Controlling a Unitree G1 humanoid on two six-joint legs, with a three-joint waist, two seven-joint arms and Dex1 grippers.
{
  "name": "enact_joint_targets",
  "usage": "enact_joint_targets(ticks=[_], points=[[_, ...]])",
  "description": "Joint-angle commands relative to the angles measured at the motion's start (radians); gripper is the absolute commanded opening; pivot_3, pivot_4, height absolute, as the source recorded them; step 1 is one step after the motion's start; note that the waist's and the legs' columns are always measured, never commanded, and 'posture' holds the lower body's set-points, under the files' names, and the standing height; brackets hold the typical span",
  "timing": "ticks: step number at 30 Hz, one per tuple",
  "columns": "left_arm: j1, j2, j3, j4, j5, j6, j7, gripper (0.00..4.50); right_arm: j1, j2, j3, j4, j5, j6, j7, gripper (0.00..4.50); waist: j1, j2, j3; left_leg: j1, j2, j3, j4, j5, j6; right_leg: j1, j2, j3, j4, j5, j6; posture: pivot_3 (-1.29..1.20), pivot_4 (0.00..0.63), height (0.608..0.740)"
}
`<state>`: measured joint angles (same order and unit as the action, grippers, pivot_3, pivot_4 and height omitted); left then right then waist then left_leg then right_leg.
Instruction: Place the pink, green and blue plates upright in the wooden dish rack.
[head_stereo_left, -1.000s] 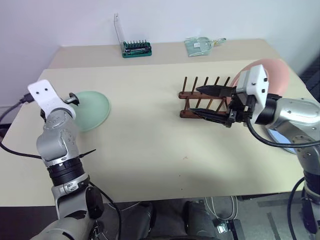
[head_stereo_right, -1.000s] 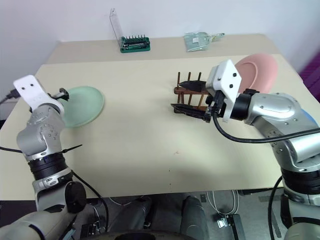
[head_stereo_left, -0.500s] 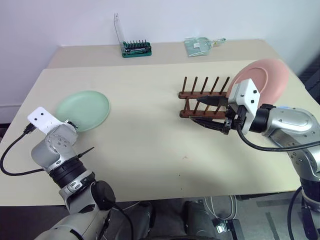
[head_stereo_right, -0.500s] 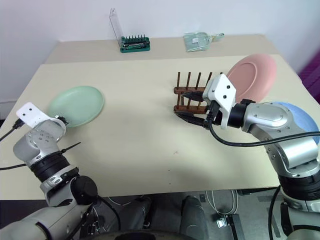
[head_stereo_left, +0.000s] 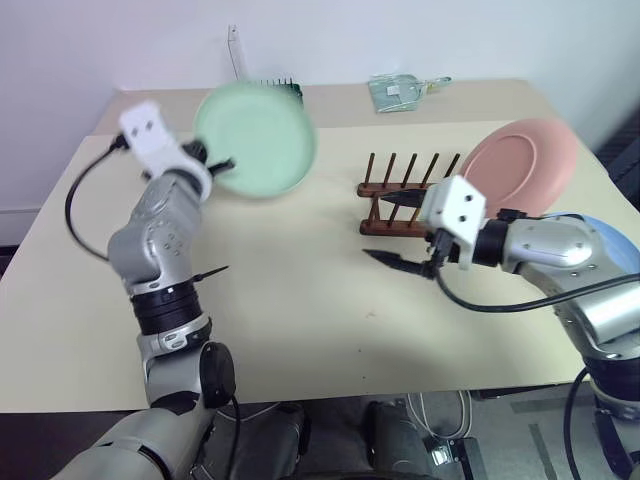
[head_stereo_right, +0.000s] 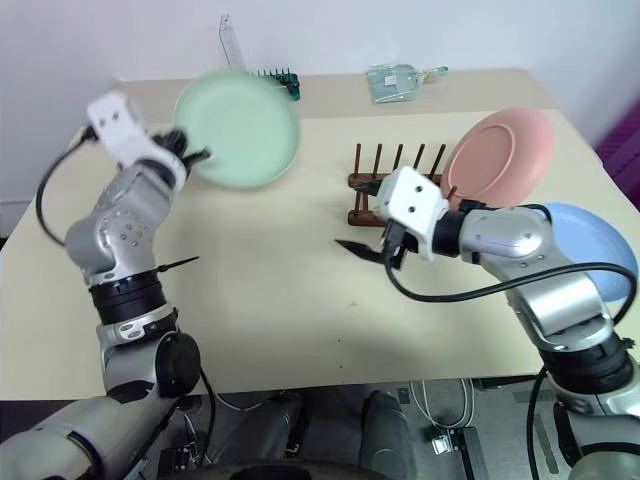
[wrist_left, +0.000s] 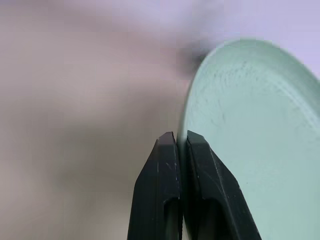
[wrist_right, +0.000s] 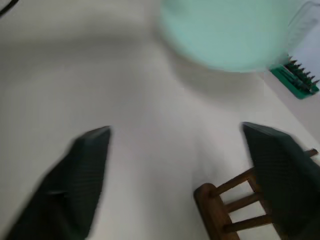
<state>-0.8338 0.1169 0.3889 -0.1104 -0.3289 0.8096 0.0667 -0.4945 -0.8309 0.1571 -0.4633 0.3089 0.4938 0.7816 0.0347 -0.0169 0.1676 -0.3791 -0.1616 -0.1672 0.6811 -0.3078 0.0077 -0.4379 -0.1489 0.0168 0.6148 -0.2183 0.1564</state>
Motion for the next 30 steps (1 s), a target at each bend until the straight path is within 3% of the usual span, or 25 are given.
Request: enact_joint_targets(ticks=[1,8,12,15,22,23,24,26,29,30], points=[[-0.035,0.008,-0.1,-0.061,-0.028,-0.019,-0.072,0.0,-0.092,0.056,0.1,0.091,-0.237,-0.197,-0.076,4.45,-0.013,0.0,0.0,0.0,0.0,0.001,0.0,0.0,0.0,-0.001,0.0,0.0,0.001,0.0,0.0,0.0,0.15,0.74],[-0.053,-0.023,-0.199,-0.119,-0.057,0.048,-0.081,0.0,-0.243,0.123,0.22,0.32,-0.574,-0.45,-0.18,4.45,-0.024,0.0,0.0,-0.001,0.001,0.002,-0.001,0.0,0.0,-0.003,0.0,0.0,0.001,0.0,0.0,0.0,0.15,0.74],[-0.047,-0.041,-0.214,-0.143,-0.066,0.072,-0.078,0.0,-0.26,0.143,0.241,0.395,-0.658,-0.522,-0.187,4.45,-0.022,0.0,0.0,-0.001,0.001,0.002,0.0,0.0,0.0,-0.003,0.0,0.0,0.001,0.0,0.0,0.0,0.15,0.74],[-0.044,-0.058,-0.2,-0.157,-0.081,0.089,-0.061,0.0,-0.26,0.164,0.234,0.416,-0.692,-0.547,-0.196,3.59,-0.023,0.0,0.0,-0.001,0.001,0.002,0.0,0.0,0.0,-0.003,0.0,0.0,0.001,0.0,0.0,0.0,0.15,0.74],[-0.045,-0.065,-0.17,-0.147,-0.107,0.1,-0.051,0.0,-0.251,0.158,0.21,0.43,-0.803,-0.59,-0.259,0.14,-0.023,0.0,0.0,-0.001,0.001,0.001,0.0,0.0,0.0,-0.003,0.001,0.0,0.001,0.0,0.0,0.0,0.15,0.74],[-0.049,-0.078,-0.149,-0.143,-0.129,0.096,-0.051,0.0,-0.251,0.157,0.203,0.433,-0.823,-0.596,-0.28,0.02,-0.023,0.0,0.0,-0.001,0.001,0.001,-0.001,0.0,0.0,-0.003,0.001,0.0,0.001,0.0,0.0,0.0,0.15,0.74],[-0.057,-0.097,-0.12,-0.139,-0.158,0.09,-0.047,0.68,-0.252,0.154,0.197,0.435,-0.848,-0.605,-0.304,0.0,-0.023,0.0,0.0,-0.001,0.001,0.001,0.0,0.0,0.0,-0.003,0.001,0.0,0.001,0.0,0.0,0.0,0.15,0.74],[-0.073,-0.126,-0.076,-0.132,-0.195,0.084,-0.027,1.46,-0.251,0.153,0.189,0.439,-0.873,-0.616,-0.323,0.0,-0.019,0.0,0.0,-0.001,0.0,0.001,0.0,0.0,0.0,-0.003,0.0,0.0,0.001,0.0,0.0,0.0,0.15,0.74],[-0.129,-0.158,0.033,-0.102,-0.22,-0.022,0.065,2.97,-0.24,0.158,0.164,0.432,-0.866,-0.622,-0.329,0.0,-0.021,-0.001,0.0,-0.001,0.0,0.001,0.0,0.0,0.0,-0.003,0.0,0.0,0.001,0.0,0.0,0.0,0.15,0.74],[-0.148,-0.145,0.072,-0.079,-0.204,-0.082,0.102,2.97,-0.227,0.167,0.138,0.419,-0.83,-0.613,-0.322,0.0,-0.022,-0.001,0.0,-0.001,0.0,0.001,0.0,0.0,0.0,-0.003,0.0,0.0,0.001,0.0,0.0,0.0,0.15,0.74]])
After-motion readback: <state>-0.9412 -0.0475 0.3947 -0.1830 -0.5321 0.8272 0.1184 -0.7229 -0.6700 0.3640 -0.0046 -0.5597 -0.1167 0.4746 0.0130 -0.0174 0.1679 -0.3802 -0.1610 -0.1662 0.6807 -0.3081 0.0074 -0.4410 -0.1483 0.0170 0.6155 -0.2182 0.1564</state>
